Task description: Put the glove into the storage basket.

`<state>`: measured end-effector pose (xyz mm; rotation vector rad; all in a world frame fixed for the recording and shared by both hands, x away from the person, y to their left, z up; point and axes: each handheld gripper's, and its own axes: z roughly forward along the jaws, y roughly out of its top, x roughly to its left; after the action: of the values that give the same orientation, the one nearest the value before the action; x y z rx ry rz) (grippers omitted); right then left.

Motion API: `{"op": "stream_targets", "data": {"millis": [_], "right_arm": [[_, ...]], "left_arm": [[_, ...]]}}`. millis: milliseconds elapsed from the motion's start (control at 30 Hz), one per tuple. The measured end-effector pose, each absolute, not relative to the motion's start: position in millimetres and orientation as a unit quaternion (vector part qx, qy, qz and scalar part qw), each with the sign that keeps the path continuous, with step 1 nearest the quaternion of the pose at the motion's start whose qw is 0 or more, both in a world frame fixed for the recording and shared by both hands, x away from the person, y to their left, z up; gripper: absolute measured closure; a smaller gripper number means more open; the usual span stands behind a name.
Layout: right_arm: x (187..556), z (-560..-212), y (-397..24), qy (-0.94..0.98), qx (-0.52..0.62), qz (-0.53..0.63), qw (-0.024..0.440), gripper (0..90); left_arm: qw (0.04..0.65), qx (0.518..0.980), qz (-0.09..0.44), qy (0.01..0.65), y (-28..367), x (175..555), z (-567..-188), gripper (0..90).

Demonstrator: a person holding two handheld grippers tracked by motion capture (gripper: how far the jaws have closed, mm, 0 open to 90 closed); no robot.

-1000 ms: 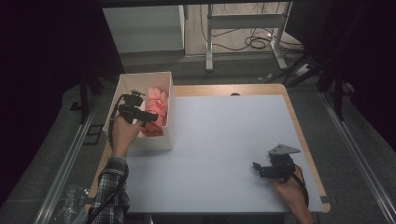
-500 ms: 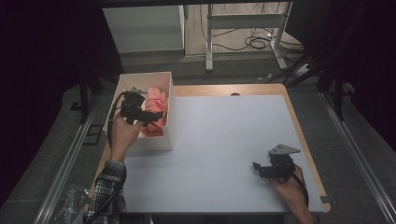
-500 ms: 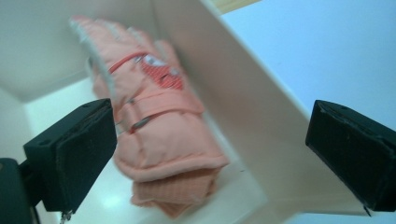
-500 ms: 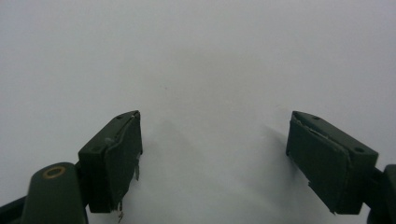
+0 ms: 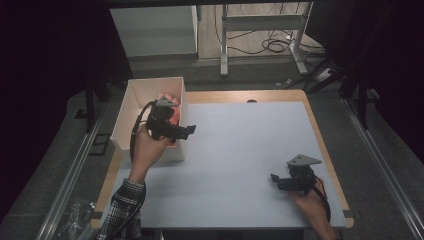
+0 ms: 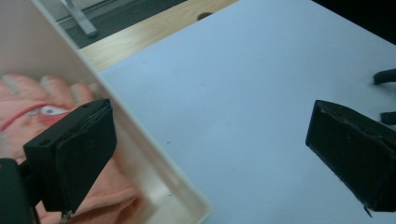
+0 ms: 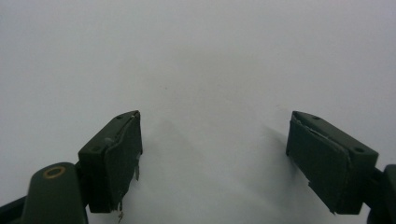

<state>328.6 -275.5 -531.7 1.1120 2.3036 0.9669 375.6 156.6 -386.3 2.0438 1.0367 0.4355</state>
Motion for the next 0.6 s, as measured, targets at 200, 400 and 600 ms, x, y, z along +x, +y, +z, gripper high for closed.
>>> {"op": "stream_targets", "data": {"millis": [200, 400, 600], "right_arm": [[328.5, -531.6, -275.5, 0.825, 0.398, 0.345, 0.203, 18.6], [328.5, -531.5, -275.5, 0.825, 0.399, 0.345, 0.202, 18.6], [328.5, -531.5, -275.6, 0.825, 0.398, 0.346, 0.203, 18.6]], "left_arm": [[0.405, 0.817, 0.156, 0.380, 132.6, 368.6, -396.8, 2.2], [0.416, 0.824, 0.141, 0.357, 111.5, 363.7, -411.5, 2.0], [0.417, 0.833, 0.131, 0.340, 92.2, 360.0, -430.2, 1.9]]}}
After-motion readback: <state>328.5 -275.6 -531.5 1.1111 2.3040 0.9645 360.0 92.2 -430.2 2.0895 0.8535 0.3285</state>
